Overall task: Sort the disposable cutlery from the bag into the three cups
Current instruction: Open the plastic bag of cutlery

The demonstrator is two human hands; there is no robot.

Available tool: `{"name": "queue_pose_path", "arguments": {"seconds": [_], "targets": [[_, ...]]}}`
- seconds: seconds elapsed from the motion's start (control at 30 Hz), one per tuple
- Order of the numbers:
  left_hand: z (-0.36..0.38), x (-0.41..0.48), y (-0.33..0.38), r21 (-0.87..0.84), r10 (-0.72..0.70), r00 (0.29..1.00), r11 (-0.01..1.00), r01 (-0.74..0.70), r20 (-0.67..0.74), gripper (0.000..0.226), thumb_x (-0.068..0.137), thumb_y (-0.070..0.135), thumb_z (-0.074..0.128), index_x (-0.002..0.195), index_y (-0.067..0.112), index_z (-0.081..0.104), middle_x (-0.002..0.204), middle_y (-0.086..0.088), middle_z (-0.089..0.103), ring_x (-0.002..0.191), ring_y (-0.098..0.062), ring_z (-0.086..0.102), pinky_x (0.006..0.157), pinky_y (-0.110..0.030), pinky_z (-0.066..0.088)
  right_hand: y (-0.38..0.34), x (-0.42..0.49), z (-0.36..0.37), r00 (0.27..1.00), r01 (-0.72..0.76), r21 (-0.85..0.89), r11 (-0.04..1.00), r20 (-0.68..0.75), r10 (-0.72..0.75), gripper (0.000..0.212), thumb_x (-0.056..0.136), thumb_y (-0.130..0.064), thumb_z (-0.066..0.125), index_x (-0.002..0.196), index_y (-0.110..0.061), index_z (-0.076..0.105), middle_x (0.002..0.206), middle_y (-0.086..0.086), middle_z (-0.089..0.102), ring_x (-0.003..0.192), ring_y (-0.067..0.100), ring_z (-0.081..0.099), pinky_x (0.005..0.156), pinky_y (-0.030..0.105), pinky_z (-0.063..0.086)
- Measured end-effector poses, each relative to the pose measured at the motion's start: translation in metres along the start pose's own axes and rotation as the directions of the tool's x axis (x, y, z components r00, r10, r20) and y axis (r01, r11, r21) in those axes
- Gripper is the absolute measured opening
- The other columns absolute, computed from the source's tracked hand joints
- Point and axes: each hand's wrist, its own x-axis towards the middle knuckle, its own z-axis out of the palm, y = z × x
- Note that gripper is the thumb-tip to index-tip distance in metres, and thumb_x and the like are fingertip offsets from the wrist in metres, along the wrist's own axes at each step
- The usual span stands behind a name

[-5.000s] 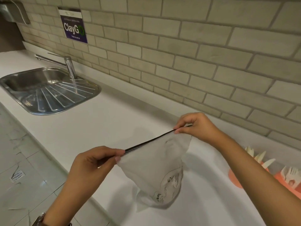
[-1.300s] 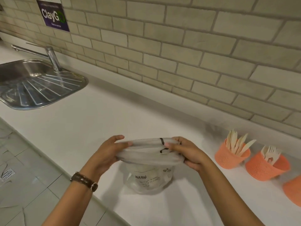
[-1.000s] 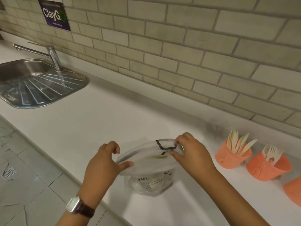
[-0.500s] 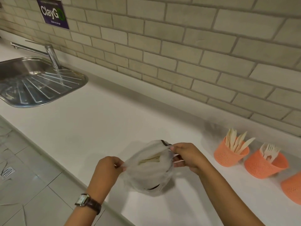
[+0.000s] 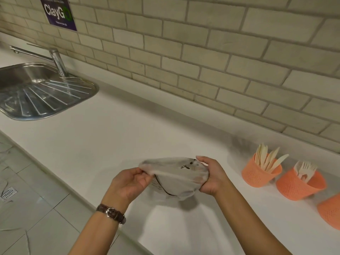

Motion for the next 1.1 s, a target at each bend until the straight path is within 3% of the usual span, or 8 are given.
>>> {"name": "queue_pose_path", "arguments": {"seconds": [0.23,0.4,0.5,0.57,0.67,0.8,1.0,1.1], "targets": [[0.010,-0.012,-0.006,0.514,0.190,0.967,0.820,-0.253,0.172,0.036,0.091,0.026,0.053,0.104,-0.006,0.062,0.092,-0.016,0.069,0.074,-0.023,0.069,0.065,-0.034,0.060,-0.014,0.010,0.016,0.923,0.383,-0.488,0.784,0.169,-0.345,0.041,0.065,-0.025,0.080,0.096,-0.015,0.055,0.095,0.007,0.065,0.080,0.018,0.063,0.073,0.029,0.052],[-0.024,-0.010,-0.009,0.955,0.599,0.783,0.100,-0.279,0.166,0.031,0.084,0.002,0.063,0.103,0.019,0.046,0.097,-0.010,0.057,0.071,-0.021,0.058,0.067,-0.034,0.050,0.003,0.016,0.003,0.780,0.441,-0.882,0.166,0.286,-0.557,0.042,0.077,-0.002,0.064,0.100,-0.021,0.034,0.107,0.001,0.043,0.082,0.014,0.046,0.065,0.020,0.041],[-0.027,-0.014,-0.001,0.808,0.627,0.526,-0.536,-0.245,0.575,0.046,0.075,-0.004,0.066,0.078,0.035,0.042,0.105,-0.003,0.048,0.085,-0.022,0.052,0.070,-0.027,0.043,0.006,0.009,0.006,0.595,0.428,-0.881,-0.203,0.443,-0.670,0.030,0.080,-0.005,0.058,0.092,-0.025,0.039,0.108,-0.006,0.039,0.095,0.014,0.045,0.073,0.026,0.045],[-0.020,-0.019,0.002,0.635,0.496,0.478,-0.750,-0.185,0.725,0.053,0.074,-0.008,0.062,0.062,0.041,0.046,0.104,0.005,0.050,0.093,-0.019,0.047,0.070,-0.019,0.036,0.005,0.003,0.008,0.534,0.366,-0.846,-0.387,0.532,-0.657,0.020,0.081,-0.001,0.053,0.083,-0.021,0.051,0.108,-0.008,0.041,0.093,0.015,0.044,0.062,0.022,0.042],[-0.005,-0.017,0.002,0.525,0.406,0.646,-0.851,0.009,0.646,0.048,0.082,-0.005,0.048,0.083,0.037,0.071,0.116,0.009,0.050,0.095,-0.013,0.039,0.072,-0.017,0.034,0.006,0.004,0.010,0.635,0.230,-0.851,-0.472,0.499,-0.590,0.029,0.084,-0.001,0.048,0.091,-0.023,0.065,0.111,-0.006,0.048,0.088,0.017,0.046,0.055,0.020,0.031],[0.010,-0.011,0.009,0.507,0.359,0.857,-0.851,0.137,0.370,0.066,0.081,0.000,0.051,0.140,0.026,0.040,0.134,0.002,0.032,0.088,-0.017,0.051,0.067,-0.021,0.043,0.001,0.007,0.020,0.811,0.110,-0.882,-0.458,0.346,-0.472,0.059,0.085,-0.004,0.047,0.136,-0.033,0.042,0.119,0.002,0.045,0.091,0.024,0.054,0.067,0.027,0.038],[0.027,-0.021,0.016,0.579,0.353,0.824,-0.814,0.038,0.443,0.079,0.074,0.003,0.066,0.143,0.020,0.031,0.132,0.006,0.018,0.077,-0.028,0.062,0.069,-0.039,0.056,-0.008,-0.002,0.027,0.687,0.330,-0.840,-0.431,0.527,-0.500,0.046,0.080,0.006,0.042,0.108,-0.031,0.047,0.113,-0.006,0.042,0.067,0.017,0.051,0.052,0.030,0.036],[0.022,-0.025,0.014,0.619,0.328,0.853,-0.786,0.007,0.407,0.080,0.075,0.004,0.066,0.144,0.022,0.030,0.126,0.011,0.018,0.066,-0.020,0.055,0.070,-0.036,0.056,-0.004,0.000,0.020,0.766,0.280,-0.798,-0.534,0.521,-0.378,0.056,0.079,0.006,0.040,0.111,-0.037,0.055,0.128,-0.010,0.036,0.082,0.020,0.053,0.059,0.030,0.035]]}}
